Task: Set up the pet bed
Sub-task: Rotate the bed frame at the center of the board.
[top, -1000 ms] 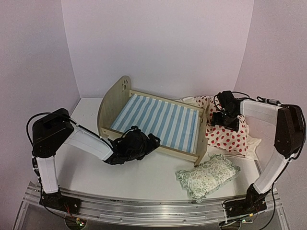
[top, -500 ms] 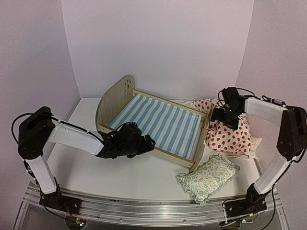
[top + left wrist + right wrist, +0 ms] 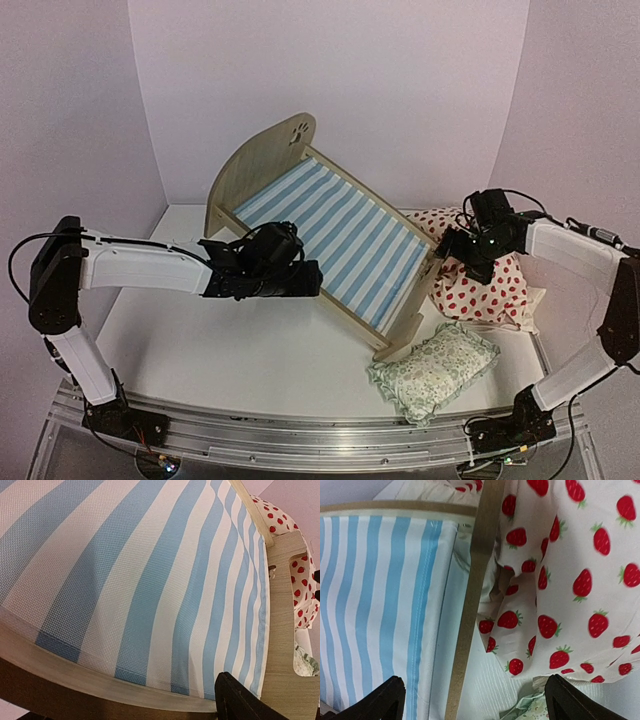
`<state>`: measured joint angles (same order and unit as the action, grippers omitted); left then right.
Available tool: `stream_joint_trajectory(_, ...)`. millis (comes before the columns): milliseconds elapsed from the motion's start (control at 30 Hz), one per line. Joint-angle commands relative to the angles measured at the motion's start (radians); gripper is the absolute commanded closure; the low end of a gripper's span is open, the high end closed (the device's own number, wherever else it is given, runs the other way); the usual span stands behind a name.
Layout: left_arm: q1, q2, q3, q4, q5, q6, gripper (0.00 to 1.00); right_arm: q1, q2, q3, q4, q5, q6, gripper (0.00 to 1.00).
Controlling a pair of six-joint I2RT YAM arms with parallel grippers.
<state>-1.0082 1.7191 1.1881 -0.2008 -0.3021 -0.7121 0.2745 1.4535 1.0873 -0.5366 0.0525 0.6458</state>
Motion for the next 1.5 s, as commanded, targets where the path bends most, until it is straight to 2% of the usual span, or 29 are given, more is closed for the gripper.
stream_joint_trajectory(0,-0.015,-0.05,-0.02,0.034,-0.116,0.17,0.24,0.024,0.012,-0.049,0.057,-0.043,0.044,0.02)
stream_joint_trajectory(233,-0.016,-0.048,-0.103,0.137,-0.138,0.09,0.29,0.079,0.035,-0.142,0.157,-0.045,0.087,0.02)
stream_joint_trajectory(433,-0.017,-0.054,-0.133,0.162,-0.152,0.058,0.3,0.126,0.085,-0.143,0.201,-0.043,0.108,0.04)
stream_joint_trajectory(567,-0.017,-0.09,-0.141,0.154,-0.157,0.091,0.26,0.152,0.132,-0.117,0.21,-0.004,0.113,0.05)
stream_joint_trajectory(667,-0.014,-0.109,-0.102,0.074,-0.253,0.186,0.2,0.169,0.176,-0.089,0.212,0.002,0.108,0.09)
stream_joint_trajectory(767,0.013,-0.104,-0.073,0.059,-0.341,0.36,0.13,0.182,0.201,-0.072,0.21,0.031,0.098,0.21)
stream_joint_trajectory(867,0.062,-0.092,-0.067,0.095,-0.428,0.519,0.01,0.187,0.207,-0.061,0.202,0.066,0.092,0.35)
stream_joint_trajectory(1000,0.234,-0.083,-0.021,0.121,-0.287,0.621,0.01,0.187,0.232,-0.014,0.168,0.068,0.082,0.47)
stream_joint_trajectory(1200,0.403,-0.022,0.092,0.131,-0.182,0.789,0.0,0.188,0.28,0.059,0.125,0.054,0.053,0.74)
stream_joint_trajectory(1333,0.483,0.011,0.16,0.111,-0.093,0.853,0.0,0.187,0.305,0.095,0.106,0.055,0.038,0.82)
stream_joint_trajectory(1467,0.556,0.049,0.234,0.07,0.037,0.866,0.01,0.187,0.334,0.121,0.101,0.043,0.031,0.83)
